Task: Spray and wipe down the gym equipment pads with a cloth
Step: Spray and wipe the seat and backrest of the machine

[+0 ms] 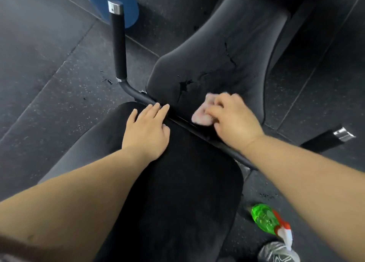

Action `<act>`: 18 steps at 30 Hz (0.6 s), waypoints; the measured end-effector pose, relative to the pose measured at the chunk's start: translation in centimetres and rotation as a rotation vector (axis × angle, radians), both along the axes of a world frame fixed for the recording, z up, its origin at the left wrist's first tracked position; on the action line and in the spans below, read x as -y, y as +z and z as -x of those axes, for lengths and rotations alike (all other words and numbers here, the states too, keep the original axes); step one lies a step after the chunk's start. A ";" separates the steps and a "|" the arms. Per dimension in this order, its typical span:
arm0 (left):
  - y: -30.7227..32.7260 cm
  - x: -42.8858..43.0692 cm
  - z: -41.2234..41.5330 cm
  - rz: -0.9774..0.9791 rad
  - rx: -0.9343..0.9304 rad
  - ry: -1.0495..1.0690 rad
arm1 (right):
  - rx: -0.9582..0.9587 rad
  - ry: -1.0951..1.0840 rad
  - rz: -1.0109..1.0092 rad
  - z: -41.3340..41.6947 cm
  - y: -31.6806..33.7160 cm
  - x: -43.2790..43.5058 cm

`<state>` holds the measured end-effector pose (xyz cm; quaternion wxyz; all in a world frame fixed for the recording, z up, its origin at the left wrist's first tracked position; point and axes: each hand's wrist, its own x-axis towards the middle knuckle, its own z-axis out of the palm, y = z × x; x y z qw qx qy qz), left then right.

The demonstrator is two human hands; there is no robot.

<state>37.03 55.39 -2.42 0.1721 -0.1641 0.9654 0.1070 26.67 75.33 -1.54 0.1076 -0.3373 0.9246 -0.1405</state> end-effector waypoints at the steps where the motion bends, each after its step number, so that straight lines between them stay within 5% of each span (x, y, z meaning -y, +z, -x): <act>1: 0.0 0.0 0.0 0.005 -0.017 -0.002 | -0.044 -0.103 0.039 3.0 1.1 0.2; 5: 0.0 0.1 -0.3 0.022 -0.015 -0.035 | -0.190 -0.395 0.006 8.2 3.6 1.3; 10: -0.2 0.0 0.8 -0.022 -0.003 -0.373 | -0.122 -0.242 -0.018 -1.3 -0.6 -0.9; 14: -0.5 0.1 1.0 -0.074 -0.001 -0.328 | 0.032 -0.116 0.023 -4.5 -1.4 -2.9; 18: -0.7 0.2 1.0 -0.114 0.000 -0.301 | -0.100 -0.430 0.068 1.8 1.3 -3.2</act>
